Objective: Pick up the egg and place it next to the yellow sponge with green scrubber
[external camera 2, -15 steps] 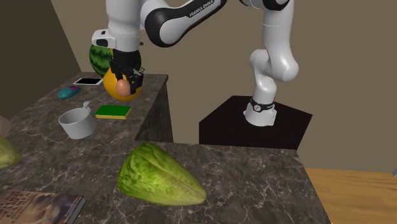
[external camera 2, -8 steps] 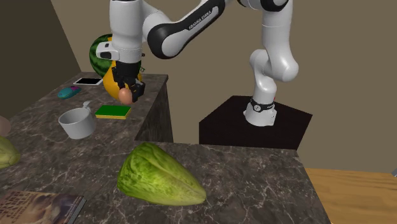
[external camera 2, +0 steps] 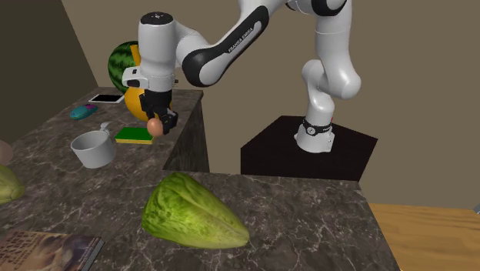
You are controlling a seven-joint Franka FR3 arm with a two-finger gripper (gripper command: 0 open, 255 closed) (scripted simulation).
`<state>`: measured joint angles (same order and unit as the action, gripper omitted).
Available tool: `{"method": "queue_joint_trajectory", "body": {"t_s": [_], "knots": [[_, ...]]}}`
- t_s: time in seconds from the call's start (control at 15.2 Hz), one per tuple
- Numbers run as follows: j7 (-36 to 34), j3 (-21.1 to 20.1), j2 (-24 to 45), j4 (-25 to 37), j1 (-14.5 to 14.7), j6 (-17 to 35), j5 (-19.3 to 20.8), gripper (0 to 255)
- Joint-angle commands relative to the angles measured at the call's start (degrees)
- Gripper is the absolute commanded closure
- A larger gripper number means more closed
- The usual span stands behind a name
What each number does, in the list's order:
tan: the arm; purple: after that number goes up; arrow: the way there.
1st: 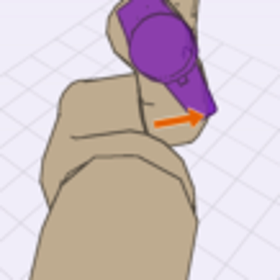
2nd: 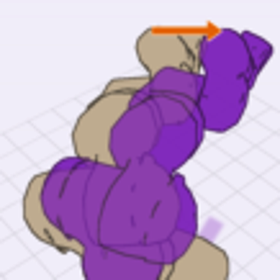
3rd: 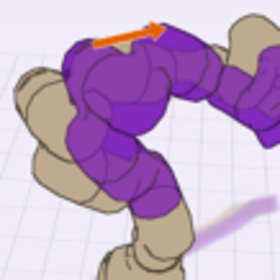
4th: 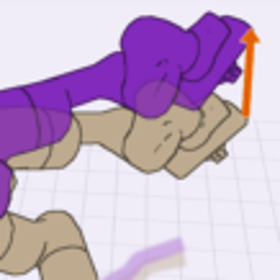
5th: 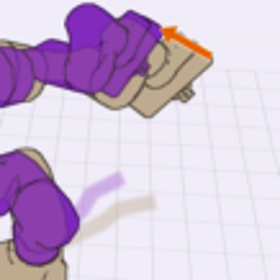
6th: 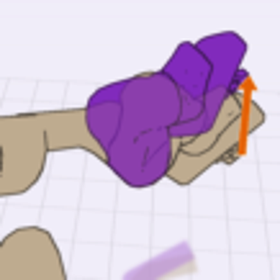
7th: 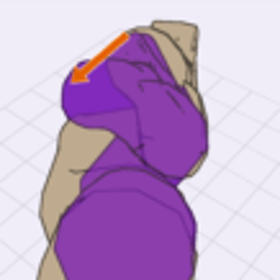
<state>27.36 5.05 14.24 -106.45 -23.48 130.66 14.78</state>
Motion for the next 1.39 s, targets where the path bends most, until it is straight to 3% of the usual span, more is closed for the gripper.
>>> {"method": "queue_joint_trajectory", "body": {"t_s": [0.0,0.4,0.92,0.99,1.32], "knots": [[-0.2,0.1,0.7,-0.6,-0.1,1.4,0.2,255],[-1.3,0.3,2.7,-2.4,-0.1,5.1,0.8,255],[-1.3,0.3,2.7,-2.4,-0.1,5.1,0.8,255],[-1.3,0.3,2.7,-2.4,-0.1,5.1,0.8,0],[-1.3,0.3,2.7,-2.4,-0.1,5.1,0.8,0]]}}
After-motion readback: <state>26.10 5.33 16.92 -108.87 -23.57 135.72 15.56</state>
